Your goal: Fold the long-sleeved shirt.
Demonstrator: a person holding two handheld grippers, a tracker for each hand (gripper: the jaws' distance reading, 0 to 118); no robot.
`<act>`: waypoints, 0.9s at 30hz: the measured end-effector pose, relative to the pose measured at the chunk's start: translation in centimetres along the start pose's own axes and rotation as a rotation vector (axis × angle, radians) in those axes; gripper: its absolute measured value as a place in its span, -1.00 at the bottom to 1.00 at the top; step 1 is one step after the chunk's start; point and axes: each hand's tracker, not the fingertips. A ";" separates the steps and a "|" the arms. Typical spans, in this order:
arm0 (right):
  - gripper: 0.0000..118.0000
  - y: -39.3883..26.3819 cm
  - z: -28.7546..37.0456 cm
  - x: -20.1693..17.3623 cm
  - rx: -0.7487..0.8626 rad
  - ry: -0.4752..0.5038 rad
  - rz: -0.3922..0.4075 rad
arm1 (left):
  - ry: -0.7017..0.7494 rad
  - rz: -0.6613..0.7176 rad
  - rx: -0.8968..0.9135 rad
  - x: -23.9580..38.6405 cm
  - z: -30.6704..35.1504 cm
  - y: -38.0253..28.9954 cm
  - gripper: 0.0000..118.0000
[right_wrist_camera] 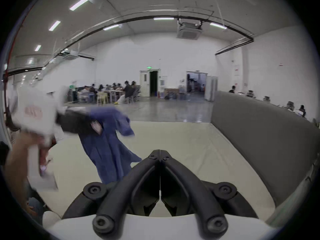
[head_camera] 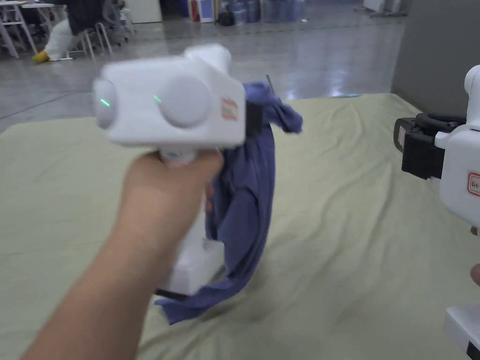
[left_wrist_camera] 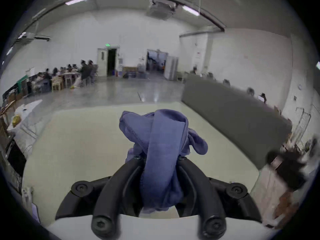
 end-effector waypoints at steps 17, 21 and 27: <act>-0.95 -10.0 -4.3 5.9 -0.195 -0.018 -0.121 | -0.180 0.124 -0.197 4.1 -11.0 -14.9 1.00; -0.95 -11.8 -4.3 4.6 -0.189 0.035 -0.146 | 0.074 0.058 -0.065 -2.5 -2.3 -14.7 0.92; -0.95 -18.1 -6.0 1.3 -0.367 0.089 -0.216 | 0.106 0.294 -0.274 -7.1 -1.0 -22.2 -1.00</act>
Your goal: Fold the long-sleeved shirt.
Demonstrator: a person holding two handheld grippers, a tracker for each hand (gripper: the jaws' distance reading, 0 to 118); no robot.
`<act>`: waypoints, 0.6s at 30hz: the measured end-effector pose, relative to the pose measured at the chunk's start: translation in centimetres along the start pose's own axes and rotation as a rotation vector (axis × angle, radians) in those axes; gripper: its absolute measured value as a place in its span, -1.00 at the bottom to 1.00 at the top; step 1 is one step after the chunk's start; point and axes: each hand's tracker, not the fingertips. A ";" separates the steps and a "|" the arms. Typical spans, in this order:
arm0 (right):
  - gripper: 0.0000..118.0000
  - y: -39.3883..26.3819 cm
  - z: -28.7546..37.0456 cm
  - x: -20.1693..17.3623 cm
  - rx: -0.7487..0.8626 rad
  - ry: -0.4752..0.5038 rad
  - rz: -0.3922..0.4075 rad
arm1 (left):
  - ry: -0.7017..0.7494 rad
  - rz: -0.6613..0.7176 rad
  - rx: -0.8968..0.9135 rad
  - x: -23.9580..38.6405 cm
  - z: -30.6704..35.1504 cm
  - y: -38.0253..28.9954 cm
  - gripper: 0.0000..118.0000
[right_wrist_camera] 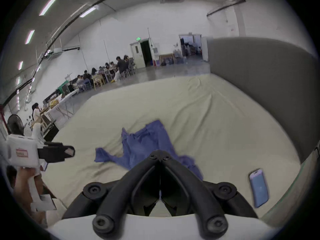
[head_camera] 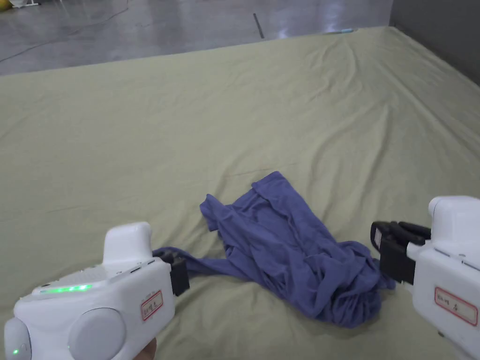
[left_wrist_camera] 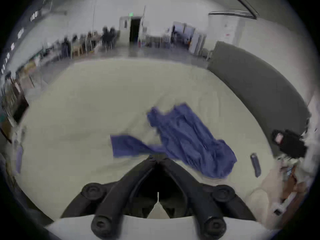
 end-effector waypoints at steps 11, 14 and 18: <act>-0.95 -1.7 -4.4 -0.2 -0.126 -0.005 -0.046 | 0.066 0.052 -0.105 -1.8 -18.8 10.5 0.98; -0.95 -2.3 -5.6 1.1 -0.181 -0.057 -0.072 | 0.081 0.075 -0.228 -2.4 -24.8 10.9 0.97; -0.95 -2.3 -6.6 3.1 -0.231 -0.107 -0.091 | 0.049 0.121 -0.257 -1.4 -29.3 11.9 0.83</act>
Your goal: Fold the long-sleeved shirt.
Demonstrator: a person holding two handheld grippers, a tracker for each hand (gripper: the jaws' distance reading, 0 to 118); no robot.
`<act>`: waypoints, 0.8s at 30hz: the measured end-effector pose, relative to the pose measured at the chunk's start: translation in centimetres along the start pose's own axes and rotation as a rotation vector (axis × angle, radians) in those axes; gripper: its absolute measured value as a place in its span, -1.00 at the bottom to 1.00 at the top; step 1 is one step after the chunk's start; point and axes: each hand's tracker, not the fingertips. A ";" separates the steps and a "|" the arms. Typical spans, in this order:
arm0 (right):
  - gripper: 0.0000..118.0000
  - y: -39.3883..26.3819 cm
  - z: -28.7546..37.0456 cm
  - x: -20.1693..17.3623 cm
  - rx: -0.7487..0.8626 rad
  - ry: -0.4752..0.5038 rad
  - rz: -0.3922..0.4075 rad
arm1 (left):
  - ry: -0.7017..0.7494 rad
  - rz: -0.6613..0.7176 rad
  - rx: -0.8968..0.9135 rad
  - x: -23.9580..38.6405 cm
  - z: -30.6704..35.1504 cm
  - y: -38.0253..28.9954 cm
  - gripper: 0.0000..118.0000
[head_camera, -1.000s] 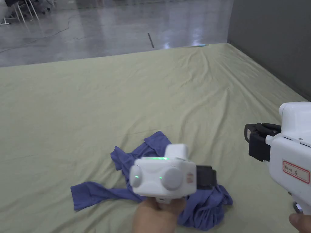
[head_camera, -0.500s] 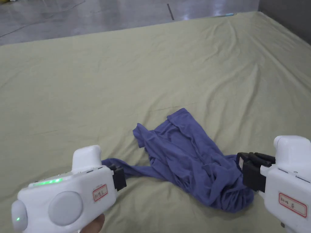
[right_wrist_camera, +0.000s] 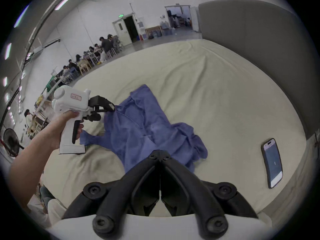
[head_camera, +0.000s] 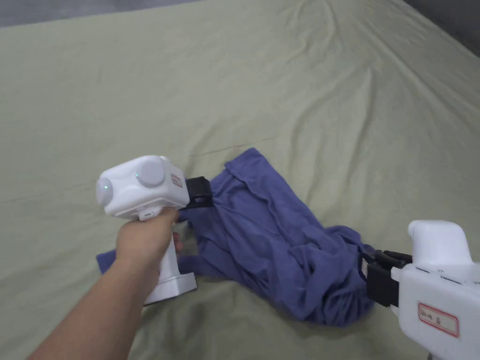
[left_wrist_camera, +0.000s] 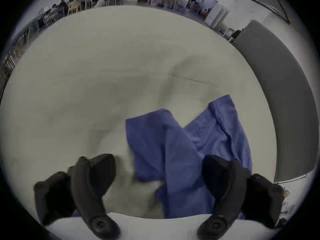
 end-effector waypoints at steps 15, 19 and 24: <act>1.00 5.3 -11.1 5.3 -0.291 0.106 -0.369 | -0.039 -0.218 0.271 1.6 11.8 -4.5 -0.91; 0.66 4.3 -14.3 3.6 -0.453 0.017 -0.396 | -0.037 -0.186 0.292 1.2 13.3 -5.6 -0.91; -0.59 4.0 -12.1 3.5 -0.328 -0.028 -0.220 | -0.085 0.010 0.311 -2.1 15.5 -6.2 -0.91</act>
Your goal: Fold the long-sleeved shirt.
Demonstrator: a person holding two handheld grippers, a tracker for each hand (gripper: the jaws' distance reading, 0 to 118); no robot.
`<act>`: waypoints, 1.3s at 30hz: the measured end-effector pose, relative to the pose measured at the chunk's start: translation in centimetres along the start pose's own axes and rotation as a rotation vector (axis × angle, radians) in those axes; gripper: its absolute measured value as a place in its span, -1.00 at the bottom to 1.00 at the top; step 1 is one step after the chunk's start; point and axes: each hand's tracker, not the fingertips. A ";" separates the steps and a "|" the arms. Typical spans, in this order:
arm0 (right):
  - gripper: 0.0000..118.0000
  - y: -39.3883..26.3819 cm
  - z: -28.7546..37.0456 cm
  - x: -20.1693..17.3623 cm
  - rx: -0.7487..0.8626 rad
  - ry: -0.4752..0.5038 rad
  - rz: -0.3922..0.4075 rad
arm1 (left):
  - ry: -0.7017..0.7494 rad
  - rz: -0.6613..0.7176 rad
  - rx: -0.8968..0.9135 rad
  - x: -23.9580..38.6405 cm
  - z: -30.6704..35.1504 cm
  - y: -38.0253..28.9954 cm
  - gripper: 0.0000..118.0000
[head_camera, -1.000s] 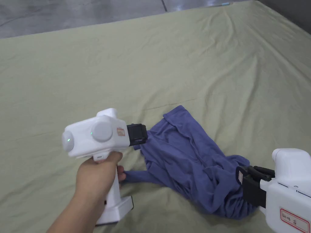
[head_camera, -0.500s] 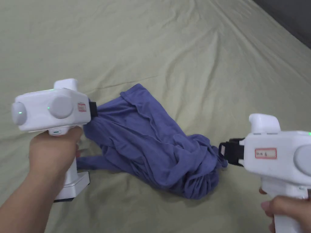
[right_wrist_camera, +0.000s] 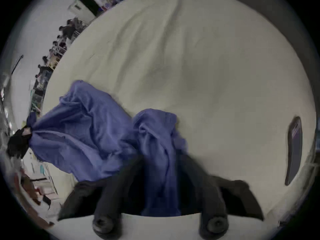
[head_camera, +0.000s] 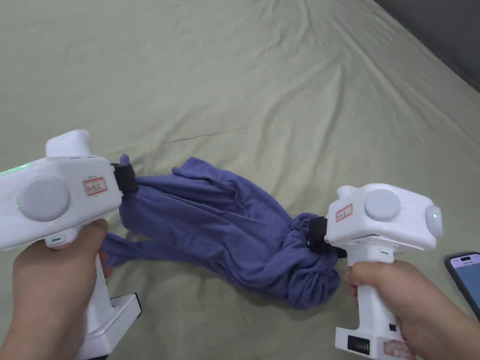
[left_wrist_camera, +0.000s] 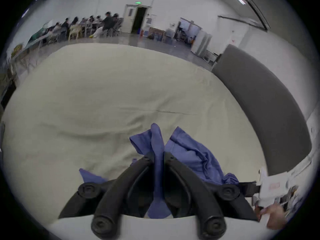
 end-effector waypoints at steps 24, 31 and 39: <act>-0.62 24.5 41.2 -23.0 0.746 -0.023 0.426 | -0.064 0.066 0.538 0.5 26.9 34.2 -0.91; -0.62 31.2 44.1 -27.9 0.761 -0.049 0.450 | -0.056 -0.002 0.611 1.2 26.9 40.4 -0.91; -0.62 35.1 40.5 -27.9 0.778 -0.095 0.486 | -0.067 0.002 0.558 0.5 20.7 40.9 -0.91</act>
